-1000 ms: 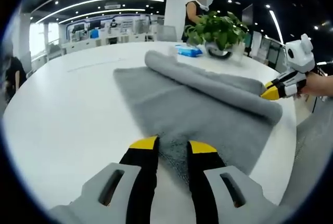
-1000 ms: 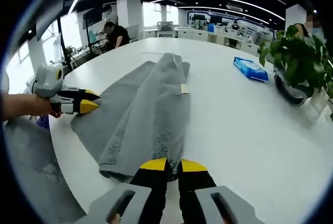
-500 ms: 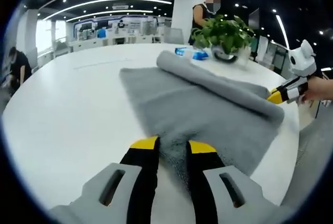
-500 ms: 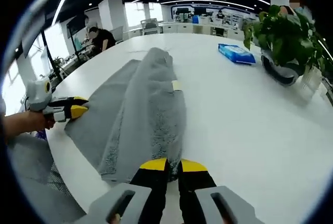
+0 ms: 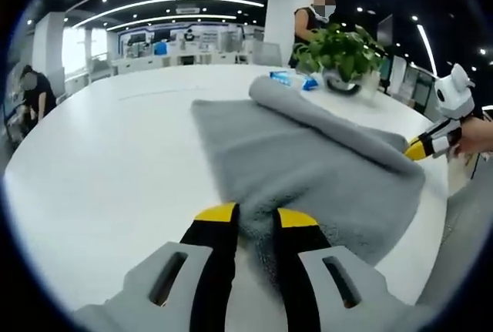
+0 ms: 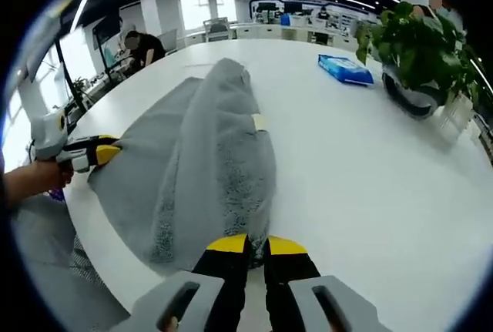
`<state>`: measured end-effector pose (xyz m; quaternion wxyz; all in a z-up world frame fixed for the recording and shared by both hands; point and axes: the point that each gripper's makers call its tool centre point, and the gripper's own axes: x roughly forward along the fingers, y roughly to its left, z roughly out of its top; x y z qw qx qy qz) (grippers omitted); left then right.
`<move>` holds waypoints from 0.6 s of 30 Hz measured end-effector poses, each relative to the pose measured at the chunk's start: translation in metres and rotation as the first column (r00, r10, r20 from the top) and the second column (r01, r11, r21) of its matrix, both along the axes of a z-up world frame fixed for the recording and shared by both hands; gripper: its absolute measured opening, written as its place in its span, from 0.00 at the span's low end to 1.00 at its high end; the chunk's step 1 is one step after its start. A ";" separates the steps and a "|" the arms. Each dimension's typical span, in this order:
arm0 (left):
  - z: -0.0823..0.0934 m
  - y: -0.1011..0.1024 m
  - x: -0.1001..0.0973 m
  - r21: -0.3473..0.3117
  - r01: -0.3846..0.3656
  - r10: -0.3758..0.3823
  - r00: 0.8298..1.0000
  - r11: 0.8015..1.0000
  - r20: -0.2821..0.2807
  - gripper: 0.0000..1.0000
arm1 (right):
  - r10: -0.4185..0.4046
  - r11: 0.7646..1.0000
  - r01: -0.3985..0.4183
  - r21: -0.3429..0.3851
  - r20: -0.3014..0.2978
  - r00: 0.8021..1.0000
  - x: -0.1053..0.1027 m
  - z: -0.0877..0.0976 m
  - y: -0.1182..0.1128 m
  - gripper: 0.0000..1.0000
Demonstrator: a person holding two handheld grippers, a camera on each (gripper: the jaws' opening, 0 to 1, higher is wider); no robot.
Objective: Open the folded towel by lifting each exposed corner and separating the folded layers until the towel lies flat within the target outline without major curled edges
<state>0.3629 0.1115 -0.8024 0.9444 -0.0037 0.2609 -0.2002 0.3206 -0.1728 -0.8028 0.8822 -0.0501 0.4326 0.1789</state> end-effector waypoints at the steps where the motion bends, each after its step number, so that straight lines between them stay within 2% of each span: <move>1: 0.000 0.001 -0.001 0.002 -0.008 0.008 1.000 1.000 0.003 0.18 | 0.000 1.000 0.000 0.000 -0.006 1.000 -0.001 -0.001 0.000 0.04; 6: 0.000 0.006 -0.002 0.006 -0.028 0.028 1.000 1.000 -0.007 0.18 | -0.006 1.000 0.006 0.005 -0.018 1.000 -0.002 -0.003 -0.001 0.04; 8: -0.001 0.013 -0.003 0.002 -0.075 0.075 0.997 0.997 -0.017 0.21 | -0.006 1.000 0.006 0.005 -0.021 1.000 -0.002 -0.003 -0.001 0.04; 11: 0.000 0.015 -0.006 0.024 -0.073 0.074 0.997 0.997 -0.032 0.21 | -0.014 1.000 0.014 0.015 -0.035 0.999 -0.005 -0.004 0.000 0.04; 18: -0.001 0.016 -0.008 0.027 -0.082 0.083 0.996 0.996 -0.041 0.21 | -0.052 0.997 0.056 0.052 -0.074 0.996 -0.014 -0.006 -0.003 0.04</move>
